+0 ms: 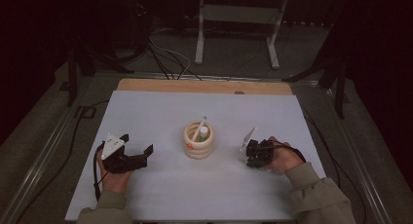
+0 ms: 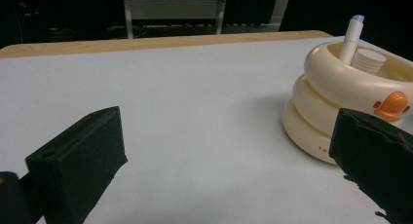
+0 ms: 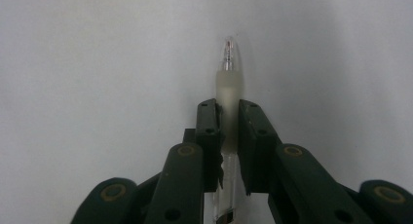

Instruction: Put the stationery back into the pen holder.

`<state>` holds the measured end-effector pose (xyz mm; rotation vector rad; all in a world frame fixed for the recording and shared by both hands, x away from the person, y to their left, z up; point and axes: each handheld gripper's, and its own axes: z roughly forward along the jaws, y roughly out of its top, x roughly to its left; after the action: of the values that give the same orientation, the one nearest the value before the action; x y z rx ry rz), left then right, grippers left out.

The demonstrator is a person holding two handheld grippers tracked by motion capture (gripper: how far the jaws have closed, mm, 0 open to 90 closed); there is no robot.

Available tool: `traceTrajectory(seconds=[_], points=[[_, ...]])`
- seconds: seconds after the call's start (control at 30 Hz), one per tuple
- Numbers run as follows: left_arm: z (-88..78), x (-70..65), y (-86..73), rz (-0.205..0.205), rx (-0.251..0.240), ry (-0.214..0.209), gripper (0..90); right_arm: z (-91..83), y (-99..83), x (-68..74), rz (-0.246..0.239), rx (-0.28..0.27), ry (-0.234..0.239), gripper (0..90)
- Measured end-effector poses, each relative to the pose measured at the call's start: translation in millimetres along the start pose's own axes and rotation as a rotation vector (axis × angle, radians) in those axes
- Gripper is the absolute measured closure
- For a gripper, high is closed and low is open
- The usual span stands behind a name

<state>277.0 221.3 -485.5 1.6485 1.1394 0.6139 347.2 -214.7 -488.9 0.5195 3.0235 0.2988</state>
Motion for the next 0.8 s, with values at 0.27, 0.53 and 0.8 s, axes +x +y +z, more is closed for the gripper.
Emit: traceTrajectory(seconds=[0.27,0.53,0.8], points=[[1.2,-1.2,-0.3,0.003,0.005,-0.002,0.4,-4.4,-6.1,-4.3,0.05,-0.053,-0.017,81.0],[1.6,-0.7,-0.6,0.001,0.006,-0.004,0.4,-18.4,-10.0,-12.2,0.135,-0.173,-0.026,81.1],[1.7,-0.7,-0.7,0.0,0.005,-0.004,0.4,-22.9,-12.2,-16.3,0.187,-0.259,-0.039,81.0]])
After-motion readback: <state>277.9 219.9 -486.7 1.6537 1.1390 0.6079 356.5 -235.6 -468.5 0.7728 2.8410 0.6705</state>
